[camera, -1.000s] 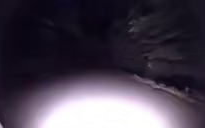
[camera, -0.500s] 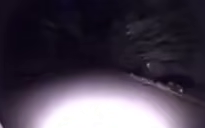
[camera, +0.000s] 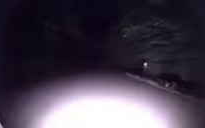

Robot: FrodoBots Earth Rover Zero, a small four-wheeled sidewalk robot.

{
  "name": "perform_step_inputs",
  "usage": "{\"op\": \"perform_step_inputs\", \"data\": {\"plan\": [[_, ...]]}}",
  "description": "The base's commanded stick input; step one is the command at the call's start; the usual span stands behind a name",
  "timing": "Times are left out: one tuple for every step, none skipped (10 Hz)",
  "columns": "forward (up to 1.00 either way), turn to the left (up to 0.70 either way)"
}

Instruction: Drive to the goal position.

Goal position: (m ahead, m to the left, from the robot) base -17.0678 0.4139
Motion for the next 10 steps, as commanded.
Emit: {"op": "perform_step_inputs", "data": {"plan": [[-1.0, -0.27], [-1.0, -0.27], [-1.0, -0.27], [-1.0, -0.2], [-1.0, 0.0], [-1.0, 0.0], [-1.0, 0.0], [-1.0, 0.0], [-1.0, 0.0], [-1.0, 0.0]]}}
